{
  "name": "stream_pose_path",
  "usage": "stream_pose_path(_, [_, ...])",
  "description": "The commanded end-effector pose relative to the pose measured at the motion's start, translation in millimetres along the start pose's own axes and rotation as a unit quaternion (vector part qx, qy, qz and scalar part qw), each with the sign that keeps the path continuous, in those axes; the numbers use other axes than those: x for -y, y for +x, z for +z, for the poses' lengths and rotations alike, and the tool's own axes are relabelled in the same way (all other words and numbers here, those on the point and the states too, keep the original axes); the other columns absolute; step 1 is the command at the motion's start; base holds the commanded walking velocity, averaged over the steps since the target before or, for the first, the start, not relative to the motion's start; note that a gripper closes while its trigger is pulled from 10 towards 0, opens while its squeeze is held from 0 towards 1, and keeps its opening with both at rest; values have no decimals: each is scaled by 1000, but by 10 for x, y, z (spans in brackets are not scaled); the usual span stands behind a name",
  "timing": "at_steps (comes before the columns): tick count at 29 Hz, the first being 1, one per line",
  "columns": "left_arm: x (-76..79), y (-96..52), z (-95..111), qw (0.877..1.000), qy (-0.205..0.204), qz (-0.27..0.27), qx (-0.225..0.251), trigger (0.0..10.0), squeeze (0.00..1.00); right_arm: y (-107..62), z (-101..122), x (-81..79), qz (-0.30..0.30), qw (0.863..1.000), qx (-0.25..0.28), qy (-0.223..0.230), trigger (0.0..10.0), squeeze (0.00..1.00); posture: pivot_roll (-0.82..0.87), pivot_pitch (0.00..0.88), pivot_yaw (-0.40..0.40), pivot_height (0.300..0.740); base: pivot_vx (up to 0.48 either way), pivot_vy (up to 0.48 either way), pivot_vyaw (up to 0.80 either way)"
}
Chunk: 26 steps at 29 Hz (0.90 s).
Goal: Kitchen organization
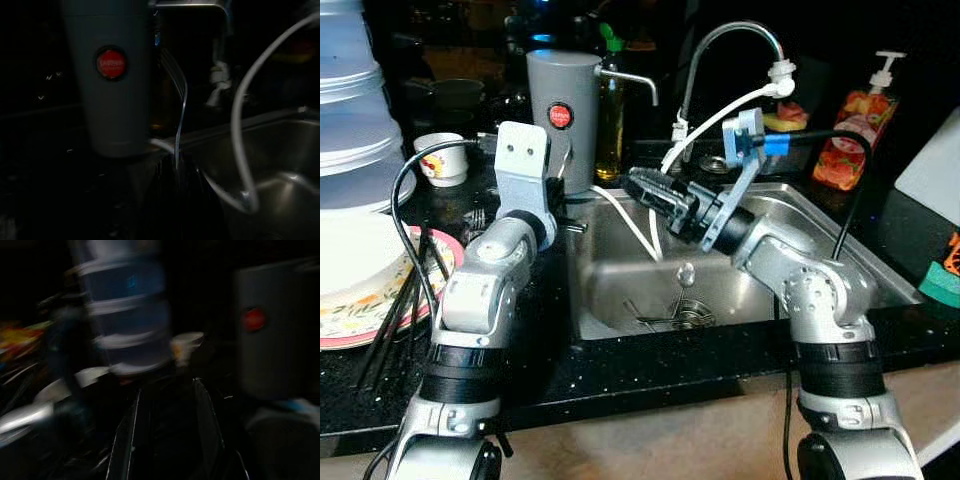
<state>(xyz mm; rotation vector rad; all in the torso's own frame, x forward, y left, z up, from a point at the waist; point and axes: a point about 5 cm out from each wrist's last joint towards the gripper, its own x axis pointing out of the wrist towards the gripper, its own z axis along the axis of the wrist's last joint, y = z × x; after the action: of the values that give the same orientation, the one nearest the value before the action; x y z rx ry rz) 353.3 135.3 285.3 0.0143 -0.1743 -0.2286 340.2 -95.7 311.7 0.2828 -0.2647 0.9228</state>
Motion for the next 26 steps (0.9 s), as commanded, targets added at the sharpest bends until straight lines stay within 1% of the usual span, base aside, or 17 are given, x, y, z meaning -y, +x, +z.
stream_pose_path(1, [33, -51, 113, 998, -30, -28, 50, 0, 0, 16, 5, 88, -47, 999, 23, 8, 10000, 0, -25, 24, -40, 740, 0, 0, 0])
stream_pose_path(4, [115, -122, 211, 991, -50, -82, 98, 0, 0, 43, 14, 121, -78, 995, 50, 20, 10000, 0, -20, 33, -39, 740, 0, 0, 0])
stream_pose_path(6, [136, -150, 242, 986, -64, -100, 115, 0, 0, 52, 31, 128, -88, 994, 64, 28, 10000, 0, -19, 34, -40, 740, 0, 0, 0])
stream_pose_path(7, [136, -150, 242, 986, -64, -100, 115, 0, 0, 52, 31, 128, -88, 994, 64, 28, 10000, 0, -19, 34, -40, 740, 0, 0, 0])
stream_pose_path(8, [144, -168, 258, 983, -77, -111, 125, 0, 0, 57, 41, 126, -90, 993, 71, 34, 10000, 0, -19, 37, -40, 740, 0, 0, 0])
stream_pose_path(10, [159, -197, 273, 977, -99, -129, 134, 0, 0, 67, 60, 113, -85, 992, 82, 49, 10000, 0, -19, 40, -39, 740, 0, 0, 0])
stream_pose_path(13, [200, -251, 279, 965, -136, -169, 144, 0, 0, 87, 80, 64, -64, 991, 92, 73, 10000, 0, -21, 42, -39, 740, 0, 0, 0])
stream_pose_path(14, [213, -280, 283, 958, -159, -186, 149, 0, 0, 93, 94, 18, -45, 990, 98, 91, 10000, 0, -22, 43, -39, 740, 0, 0, 0])
stream_pose_path(17, [213, -295, 279, 954, -171, -193, 152, 0, 0, 99, 101, -6, -38, 989, 101, 100, 10000, 0, -22, 43, -39, 740, 0, 0, 0])
stream_pose_path(18, [231, -327, 272, 948, -178, -215, 153, 0, 0, 104, 104, -26, -35, 988, 103, 106, 10000, 1000, -23, 43, -37, 740, 0, 0, 0])
stream_pose_path(19, [231, -327, 272, 948, -178, -215, 153, 0, 0, 104, 104, -26, -35, 988, 103, 106, 10000, 1000, -23, 43, -37, 740, 0, 0, 0])
stream_pose_path(21, [265, -362, 262, 938, -199, -242, 150, 0, 0, 113, 115, -54, -26, 987, 106, 115, 10000, 1000, -22, 44, -37, 740, 0, 0, 0])
stream_pose_path(22, [265, -362, 262, 938, -199, -242, 150, 0, 0, 113, 115, -54, -26, 987, 106, 115, 10000, 1000, -22, 44, -37, 740, 0, 0, 0])
stream_pose_path(23, [286, -381, 259, 931, -214, -256, 149, 0, 0, 123, 124, -79, -19, 986, 109, 121, 10000, 882, -22, 44, -37, 740, 0, 0, 0])
stream_pose_path(25, [288, -387, 260, 929, -217, -259, 151, 0, 0, 126, 127, -89, -16, 986, 110, 124, 10000, 882, -22, 44, -37, 740, 0, 0, 0])
stream_pose_path(26, [292, -391, 256, 928, -222, -261, 149, 0, 0, 129, 131, -99, -13, 985, 112, 128, 10000, 345, -22, 44, -37, 740, 0, 0, 0])
